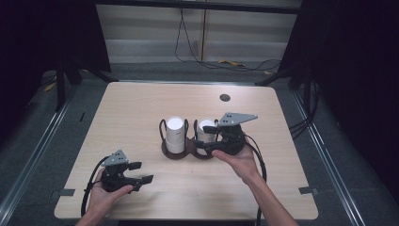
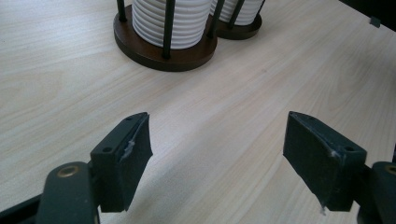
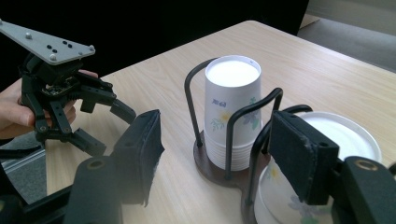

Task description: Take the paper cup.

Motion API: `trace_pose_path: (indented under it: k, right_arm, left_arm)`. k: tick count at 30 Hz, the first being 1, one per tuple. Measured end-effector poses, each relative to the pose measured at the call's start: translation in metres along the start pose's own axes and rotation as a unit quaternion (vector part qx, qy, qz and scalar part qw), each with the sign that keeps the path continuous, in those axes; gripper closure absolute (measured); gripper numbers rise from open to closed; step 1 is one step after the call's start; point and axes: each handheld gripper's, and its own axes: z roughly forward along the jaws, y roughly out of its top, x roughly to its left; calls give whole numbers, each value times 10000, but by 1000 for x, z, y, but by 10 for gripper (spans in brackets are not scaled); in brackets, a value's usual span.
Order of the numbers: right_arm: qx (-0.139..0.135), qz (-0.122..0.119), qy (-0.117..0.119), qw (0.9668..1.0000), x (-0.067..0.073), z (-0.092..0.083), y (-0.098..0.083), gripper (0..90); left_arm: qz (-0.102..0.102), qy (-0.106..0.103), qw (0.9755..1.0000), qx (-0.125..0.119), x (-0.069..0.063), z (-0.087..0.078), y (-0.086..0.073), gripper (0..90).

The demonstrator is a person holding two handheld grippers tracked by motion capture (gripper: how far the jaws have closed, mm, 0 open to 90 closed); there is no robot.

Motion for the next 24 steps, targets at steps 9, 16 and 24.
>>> trace_pose_path:
  k: [9, 16, 24]
  right_arm:
    - [103, -194, 7, 9998, -5, 13, 21, 389]
    - [188, -222, 17, 9996, -9, 24, 31, 400]
    - [325, -269, -72, 9991, -15, 36, 44, 398]
  left_arm:
    - [14, 0, 10000, 10, 0, 1, 0, 233]
    - [28, 3, 10000, 15, -1, 0, 0, 233]
    - [32, -6, 10000, 20, 0, 0, 1, 233]
